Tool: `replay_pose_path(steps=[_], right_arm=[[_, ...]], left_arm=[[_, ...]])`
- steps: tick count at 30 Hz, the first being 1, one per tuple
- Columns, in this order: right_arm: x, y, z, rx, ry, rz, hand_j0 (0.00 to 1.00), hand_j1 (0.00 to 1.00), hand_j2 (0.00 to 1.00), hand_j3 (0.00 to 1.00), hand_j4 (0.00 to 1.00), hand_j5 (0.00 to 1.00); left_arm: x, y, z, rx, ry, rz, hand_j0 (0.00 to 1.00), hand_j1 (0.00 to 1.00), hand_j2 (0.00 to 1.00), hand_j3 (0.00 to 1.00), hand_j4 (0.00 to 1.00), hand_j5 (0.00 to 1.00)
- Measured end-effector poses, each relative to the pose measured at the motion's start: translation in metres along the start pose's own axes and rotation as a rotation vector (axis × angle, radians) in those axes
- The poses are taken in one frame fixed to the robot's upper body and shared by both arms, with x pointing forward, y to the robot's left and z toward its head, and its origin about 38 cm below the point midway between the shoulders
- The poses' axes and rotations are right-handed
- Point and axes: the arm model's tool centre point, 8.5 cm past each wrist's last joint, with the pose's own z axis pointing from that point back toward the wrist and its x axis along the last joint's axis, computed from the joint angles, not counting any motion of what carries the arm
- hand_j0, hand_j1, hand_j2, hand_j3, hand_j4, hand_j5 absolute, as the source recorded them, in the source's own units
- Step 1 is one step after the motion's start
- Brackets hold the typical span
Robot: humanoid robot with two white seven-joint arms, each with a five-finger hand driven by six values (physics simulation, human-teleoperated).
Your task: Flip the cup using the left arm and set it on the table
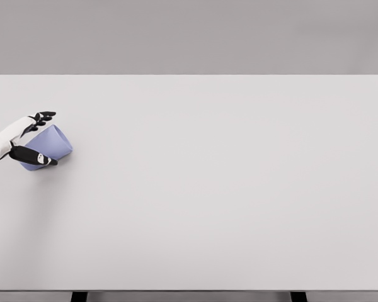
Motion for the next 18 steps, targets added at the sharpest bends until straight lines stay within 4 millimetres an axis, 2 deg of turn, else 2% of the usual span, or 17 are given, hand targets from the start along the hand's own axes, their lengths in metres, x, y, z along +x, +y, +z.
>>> replay_pose_path(steps=[18], right_arm=[[0.0, 0.0, 0.0, 0.0, 0.0, 0.0, 1.0, 1.0, 1.0, 1.0, 1.0, 1.0]], left_arm=[[-0.0024, -0.0076, -0.0057, -0.008, 0.004, 0.017, 0.98, 0.98, 0.98, 0.98, 0.98, 0.98]])
